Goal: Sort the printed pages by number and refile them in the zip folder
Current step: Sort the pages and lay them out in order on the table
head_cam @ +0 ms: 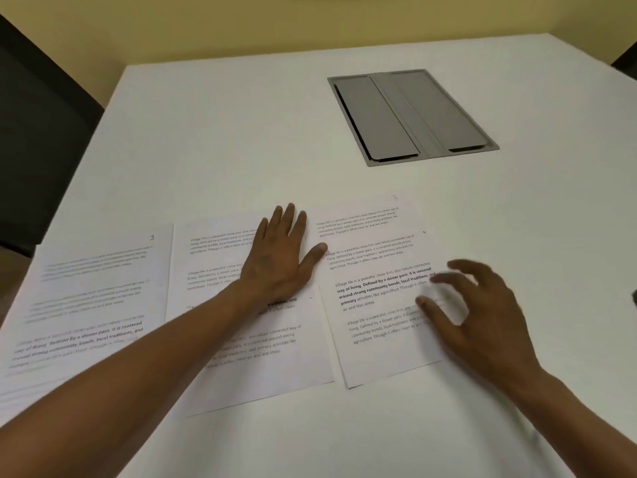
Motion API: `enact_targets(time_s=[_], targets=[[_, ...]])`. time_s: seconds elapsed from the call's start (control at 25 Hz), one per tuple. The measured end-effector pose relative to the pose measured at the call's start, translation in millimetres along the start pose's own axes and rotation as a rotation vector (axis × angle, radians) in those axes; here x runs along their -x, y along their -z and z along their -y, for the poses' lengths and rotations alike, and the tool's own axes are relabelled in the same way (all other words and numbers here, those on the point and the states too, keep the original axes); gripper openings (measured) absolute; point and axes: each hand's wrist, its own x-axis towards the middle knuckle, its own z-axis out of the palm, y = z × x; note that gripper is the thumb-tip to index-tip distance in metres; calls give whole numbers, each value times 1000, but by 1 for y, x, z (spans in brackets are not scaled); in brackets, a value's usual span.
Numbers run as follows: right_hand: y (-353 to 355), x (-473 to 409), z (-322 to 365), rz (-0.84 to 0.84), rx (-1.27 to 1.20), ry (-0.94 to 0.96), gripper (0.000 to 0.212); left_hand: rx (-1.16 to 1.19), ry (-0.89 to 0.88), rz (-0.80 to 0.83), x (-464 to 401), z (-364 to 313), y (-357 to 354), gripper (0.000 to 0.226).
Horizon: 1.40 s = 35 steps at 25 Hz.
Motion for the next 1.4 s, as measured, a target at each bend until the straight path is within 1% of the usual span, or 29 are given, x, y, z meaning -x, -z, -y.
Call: enact_targets(time_s=[0.12,0.2,0.36,0.72,1.24,1.4], targets=[[-16,23,-1,8,-35,22,49,13,8,-8,1,-1,0,83],[-24,27,-3,6,6,53,55,-3,2,-6,2,-2,1,85],[-24,28,-2,-11,17,72,54,-42,8,-10,2,-4,2,85],[-19,27,-2,-14,-17,82,47,-37,-2,-35,3,-5,1,81],[-23,26,-2,-16,39,108,49,-44,-20,-60,5,-4,-2,74],[-23,28,-1,0,61,90,49,-73,-34,-29,3,-2,-1,74]])
